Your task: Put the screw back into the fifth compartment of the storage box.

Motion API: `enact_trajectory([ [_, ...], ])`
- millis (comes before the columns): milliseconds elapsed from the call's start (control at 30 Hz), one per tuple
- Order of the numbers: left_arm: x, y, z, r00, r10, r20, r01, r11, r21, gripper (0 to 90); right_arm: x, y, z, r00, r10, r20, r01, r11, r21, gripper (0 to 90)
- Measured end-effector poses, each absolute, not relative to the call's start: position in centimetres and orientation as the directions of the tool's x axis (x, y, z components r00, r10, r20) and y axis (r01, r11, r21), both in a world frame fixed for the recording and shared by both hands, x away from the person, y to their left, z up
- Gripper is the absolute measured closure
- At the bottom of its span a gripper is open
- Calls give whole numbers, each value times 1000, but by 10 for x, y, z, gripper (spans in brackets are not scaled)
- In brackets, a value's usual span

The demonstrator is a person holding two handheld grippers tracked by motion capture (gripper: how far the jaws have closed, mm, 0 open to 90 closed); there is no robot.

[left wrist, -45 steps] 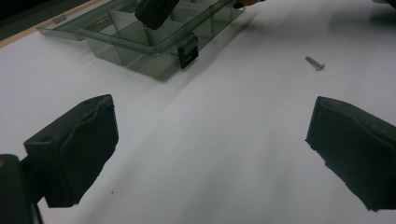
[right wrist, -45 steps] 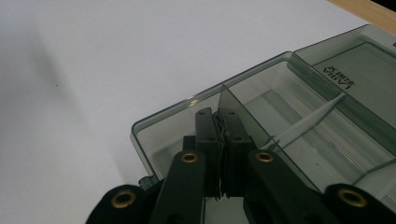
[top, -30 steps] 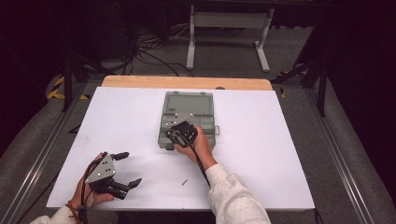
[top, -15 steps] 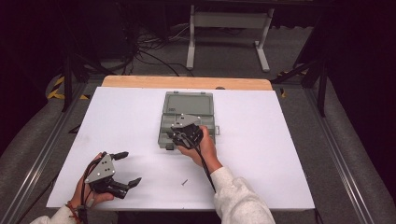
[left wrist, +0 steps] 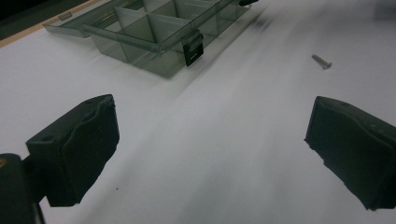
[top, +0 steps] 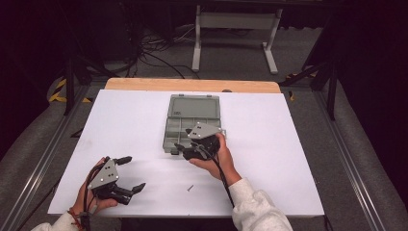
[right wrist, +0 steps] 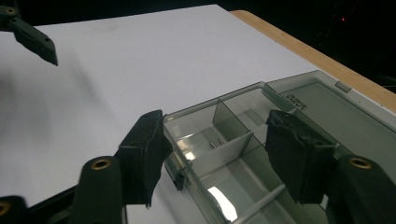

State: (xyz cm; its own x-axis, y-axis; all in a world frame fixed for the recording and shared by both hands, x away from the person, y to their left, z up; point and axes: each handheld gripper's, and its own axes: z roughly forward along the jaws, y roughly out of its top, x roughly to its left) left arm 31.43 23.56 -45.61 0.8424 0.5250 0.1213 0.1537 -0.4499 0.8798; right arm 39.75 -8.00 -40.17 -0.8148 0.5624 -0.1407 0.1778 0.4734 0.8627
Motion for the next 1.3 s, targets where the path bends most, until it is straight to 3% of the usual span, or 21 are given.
enact_trajectory([
  [133, 314, 236, -456, 842, 526, 121, 155, -451, 879, 33, 387, -88, -399, -814, 552, -183, 157, 511, 845, 211],
  [367, 314, 235, -456, 838, 532, 120, 160, -450, 879, 32, 367, -107, -397, -833, 526, -172, 142, 503, 852, 126],
  [600, 313, 234, -456, 838, 531, 124, 156, -452, 878, 32, 343, -119, -403, -834, 520, -187, 111, 488, 866, 126],
  [900, 311, 231, -455, 843, 521, 134, 147, -462, 874, 33, 317, -137, -418, -853, 501, -149, 155, 516, 843, 141],
  [1033, 311, 231, -455, 842, 521, 138, 145, -466, 873, 35, 313, -140, -428, -870, 485, -93, 197, 514, 835, 188],
  [1300, 311, 233, -454, 845, 517, 139, 141, -464, 874, 35, 312, -131, -447, -908, 410, -84, 198, 597, 778, 292],
])
